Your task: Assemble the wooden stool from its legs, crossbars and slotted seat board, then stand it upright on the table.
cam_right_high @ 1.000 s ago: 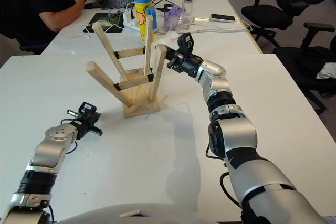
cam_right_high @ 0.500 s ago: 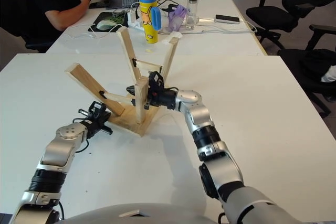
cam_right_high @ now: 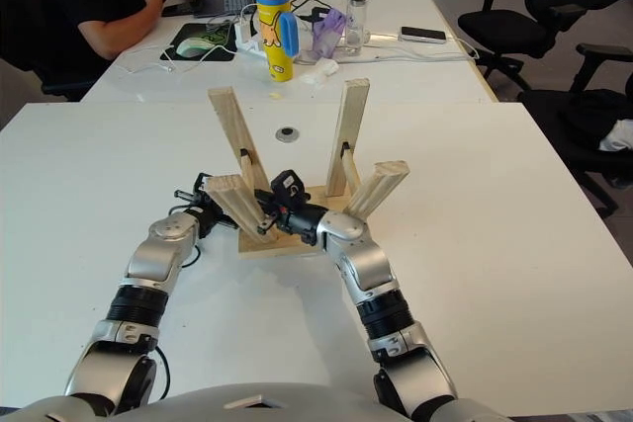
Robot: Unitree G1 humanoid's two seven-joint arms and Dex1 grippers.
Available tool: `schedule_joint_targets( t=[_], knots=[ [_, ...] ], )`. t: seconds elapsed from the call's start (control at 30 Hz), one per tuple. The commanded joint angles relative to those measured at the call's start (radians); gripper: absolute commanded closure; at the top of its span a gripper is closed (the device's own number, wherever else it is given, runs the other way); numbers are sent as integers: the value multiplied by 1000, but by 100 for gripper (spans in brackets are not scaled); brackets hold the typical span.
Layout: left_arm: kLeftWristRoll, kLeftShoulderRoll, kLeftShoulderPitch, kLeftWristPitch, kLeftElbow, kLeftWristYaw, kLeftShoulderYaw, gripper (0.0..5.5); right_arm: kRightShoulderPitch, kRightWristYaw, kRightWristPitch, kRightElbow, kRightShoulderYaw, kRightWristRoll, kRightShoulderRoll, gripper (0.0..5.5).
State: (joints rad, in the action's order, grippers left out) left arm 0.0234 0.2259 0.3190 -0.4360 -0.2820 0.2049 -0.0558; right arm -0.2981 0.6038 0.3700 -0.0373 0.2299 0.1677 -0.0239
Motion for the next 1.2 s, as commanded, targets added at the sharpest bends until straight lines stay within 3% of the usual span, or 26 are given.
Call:
schedule_joint_targets(
  t=[0.03, 0.2, 0.3, 0.5, 0.63, 0.7, 0.8, 1.0, 1.2],
  knots=[
    [28, -21, -57, 34, 119, -84, 24, 546, 74, -70, 26, 176, -66, 82, -27, 550],
    [56, -45, -206, 45, 406, -180, 66, 546, 215, -181, 198, 378, -159, 314, -92, 550],
    [55, -58, -279, 77, 492, -193, 65, 546, 250, -188, 356, 388, -243, 629, -135, 550],
    [57, -73, -364, 85, 576, -168, 13, 546, 359, -230, 559, 406, -328, 966, -21, 550],
    [41, -67, -489, 49, 681, -147, 13, 546, 537, -130, 552, 537, -298, 828, 234, 550],
    [28, -67, -552, 11, 742, -143, 32, 546, 612, -95, 396, 570, -259, 617, 347, 550],
    [13, -71, -627, -38, 826, -133, 31, 546, 667, -91, 180, 528, -253, 389, 424, 550],
    [32, -23, -648, -107, 799, -68, -43, 546, 601, -207, -119, 258, -286, 108, 409, 550],
    [60, 30, -636, -166, 732, -26, -84, 546, 540, -266, -190, 156, -252, 15, 351, 550]
  ],
)
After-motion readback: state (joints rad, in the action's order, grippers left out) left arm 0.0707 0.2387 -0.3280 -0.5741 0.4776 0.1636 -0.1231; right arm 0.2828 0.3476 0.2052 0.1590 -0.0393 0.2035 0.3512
